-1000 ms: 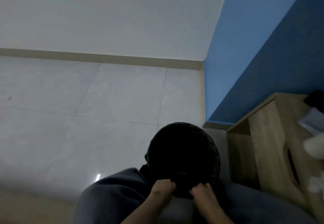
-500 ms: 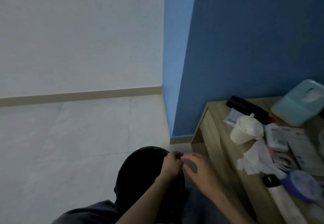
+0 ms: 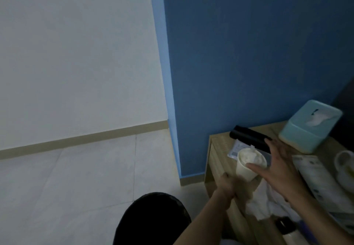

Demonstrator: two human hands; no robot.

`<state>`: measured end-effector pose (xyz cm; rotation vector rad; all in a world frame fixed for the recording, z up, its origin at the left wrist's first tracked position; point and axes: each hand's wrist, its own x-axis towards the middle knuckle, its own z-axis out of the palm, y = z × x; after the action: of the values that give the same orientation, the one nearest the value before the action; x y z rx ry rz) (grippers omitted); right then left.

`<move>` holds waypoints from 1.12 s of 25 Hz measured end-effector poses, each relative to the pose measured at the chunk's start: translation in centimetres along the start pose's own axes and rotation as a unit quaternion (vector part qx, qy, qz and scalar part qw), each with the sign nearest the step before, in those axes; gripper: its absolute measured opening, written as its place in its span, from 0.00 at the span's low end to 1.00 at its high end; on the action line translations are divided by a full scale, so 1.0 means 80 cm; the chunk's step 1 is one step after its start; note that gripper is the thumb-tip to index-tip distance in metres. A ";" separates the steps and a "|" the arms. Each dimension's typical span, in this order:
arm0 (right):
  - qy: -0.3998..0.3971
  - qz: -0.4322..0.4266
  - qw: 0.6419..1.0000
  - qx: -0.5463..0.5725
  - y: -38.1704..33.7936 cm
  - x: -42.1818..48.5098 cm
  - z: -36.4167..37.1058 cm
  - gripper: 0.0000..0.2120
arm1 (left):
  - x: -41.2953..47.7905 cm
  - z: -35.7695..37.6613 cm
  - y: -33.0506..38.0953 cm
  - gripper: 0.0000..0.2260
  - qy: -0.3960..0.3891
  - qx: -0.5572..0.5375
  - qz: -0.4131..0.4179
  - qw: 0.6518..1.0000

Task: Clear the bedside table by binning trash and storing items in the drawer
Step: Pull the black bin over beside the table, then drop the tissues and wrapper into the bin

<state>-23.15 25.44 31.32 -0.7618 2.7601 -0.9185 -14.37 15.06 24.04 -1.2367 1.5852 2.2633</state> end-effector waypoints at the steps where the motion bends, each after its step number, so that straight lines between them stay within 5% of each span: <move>1: -0.025 0.014 1.000 0.009 0.003 0.004 0.004 0.47 | 0.004 0.004 -0.002 0.24 0.001 -0.007 0.002 1.000; 13: -0.059 0.031 0.992 0.103 0.008 0.001 0.020 0.37 | 0.006 0.009 -0.001 0.08 -0.005 -0.081 -0.016 0.997; 19: -0.052 0.004 0.988 0.144 -0.015 -0.017 0.015 0.30 | -0.020 -0.038 -0.004 0.10 -0.028 -0.083 -0.005 0.996; 23: -0.070 -0.055 0.983 0.158 -0.055 -0.048 0.049 0.39 | -0.036 -0.148 -0.056 0.15 0.169 0.018 0.044 0.984; 28: -0.185 -0.086 0.966 0.159 -0.110 -0.097 0.165 0.32 | -0.088 -0.306 -0.173 0.19 0.349 0.043 -0.063 0.934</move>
<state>-9.04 16.37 25.64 -1.0034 2.1860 -1.0882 10.83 3.42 15.63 -2.2029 1.6872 1.7339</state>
